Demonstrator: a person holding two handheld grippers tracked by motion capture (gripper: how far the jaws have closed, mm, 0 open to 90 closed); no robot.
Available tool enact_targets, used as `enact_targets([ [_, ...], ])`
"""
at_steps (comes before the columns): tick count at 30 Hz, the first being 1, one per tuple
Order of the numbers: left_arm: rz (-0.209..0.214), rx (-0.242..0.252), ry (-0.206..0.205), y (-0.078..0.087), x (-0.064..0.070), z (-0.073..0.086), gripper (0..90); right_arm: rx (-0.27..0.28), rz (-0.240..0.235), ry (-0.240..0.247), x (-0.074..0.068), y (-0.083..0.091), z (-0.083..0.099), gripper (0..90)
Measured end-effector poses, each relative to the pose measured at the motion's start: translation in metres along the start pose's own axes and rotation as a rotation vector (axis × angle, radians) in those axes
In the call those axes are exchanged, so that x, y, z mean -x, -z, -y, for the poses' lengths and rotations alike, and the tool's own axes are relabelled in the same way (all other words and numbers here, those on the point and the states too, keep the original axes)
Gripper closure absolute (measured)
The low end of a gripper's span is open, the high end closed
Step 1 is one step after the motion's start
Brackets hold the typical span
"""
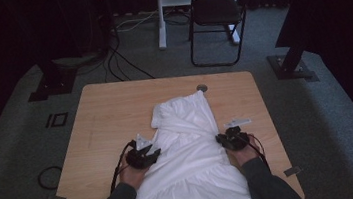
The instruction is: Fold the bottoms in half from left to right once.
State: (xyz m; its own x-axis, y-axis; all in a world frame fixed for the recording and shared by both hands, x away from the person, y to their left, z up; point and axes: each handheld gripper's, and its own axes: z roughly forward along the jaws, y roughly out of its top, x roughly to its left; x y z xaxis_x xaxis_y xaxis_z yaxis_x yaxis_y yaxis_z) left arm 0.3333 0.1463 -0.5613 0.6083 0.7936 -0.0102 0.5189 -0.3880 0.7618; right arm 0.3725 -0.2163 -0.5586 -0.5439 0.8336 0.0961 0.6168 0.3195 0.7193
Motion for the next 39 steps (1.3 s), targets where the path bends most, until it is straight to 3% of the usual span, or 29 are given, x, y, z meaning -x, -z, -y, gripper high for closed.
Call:
enact_targets([
  [3,0.000,-0.003,-0.018,0.005,0.006,0.005,60.9,-0.026,-0.032,0.000,-0.007,0.014,0.012,79.0],
  [5,0.002,-0.004,-0.017,0.005,0.006,0.004,60.8,-0.050,-0.030,0.018,-0.010,0.019,0.012,67.0],
  [9,-0.002,-0.003,-0.020,0.004,0.006,0.004,60.8,0.045,-0.023,0.040,-0.011,0.030,-0.006,54.1],
  [11,-0.002,-0.004,-0.019,0.004,0.006,0.004,60.8,0.073,-0.030,0.057,-0.017,0.031,-0.022,59.0],
  [13,-0.002,-0.002,-0.020,0.004,0.006,0.004,60.8,0.087,-0.081,0.084,-0.024,0.028,-0.036,65.2],
  [18,-0.002,-0.004,-0.020,0.004,0.006,0.004,60.8,0.096,-0.148,0.233,-0.056,-0.007,-0.069,67.6],
  [22,-0.002,-0.003,-0.020,0.004,0.007,0.004,60.7,0.070,-0.211,0.282,-0.079,-0.043,-0.084,61.6],
  [27,-0.005,-0.005,-0.024,0.004,0.007,0.004,60.7,0.025,-0.236,0.306,-0.094,-0.068,-0.093,47.1],
  [29,-0.006,-0.004,-0.024,0.004,0.007,0.004,60.7,0.010,-0.235,0.313,-0.097,-0.077,-0.097,45.4],
  [31,-0.007,-0.003,-0.024,0.004,0.007,0.004,60.7,-0.003,-0.223,0.330,-0.098,-0.083,-0.101,49.7],
  [33,-0.008,-0.005,-0.023,0.005,0.007,0.004,60.7,-0.014,-0.197,0.341,-0.094,-0.085,-0.107,69.6],
  [34,-0.009,-0.004,-0.021,0.005,0.007,0.004,60.7,-0.002,-0.192,0.327,-0.092,-0.083,-0.110,76.2],
  [36,-0.010,-0.001,-0.018,0.005,0.008,0.005,60.7,0.038,-0.176,0.252,-0.079,-0.075,-0.118,86.0],
  [39,-0.011,-0.003,-0.019,0.006,0.009,0.006,60.7,0.118,-0.107,0.125,-0.051,-0.055,-0.127,88.7],
])
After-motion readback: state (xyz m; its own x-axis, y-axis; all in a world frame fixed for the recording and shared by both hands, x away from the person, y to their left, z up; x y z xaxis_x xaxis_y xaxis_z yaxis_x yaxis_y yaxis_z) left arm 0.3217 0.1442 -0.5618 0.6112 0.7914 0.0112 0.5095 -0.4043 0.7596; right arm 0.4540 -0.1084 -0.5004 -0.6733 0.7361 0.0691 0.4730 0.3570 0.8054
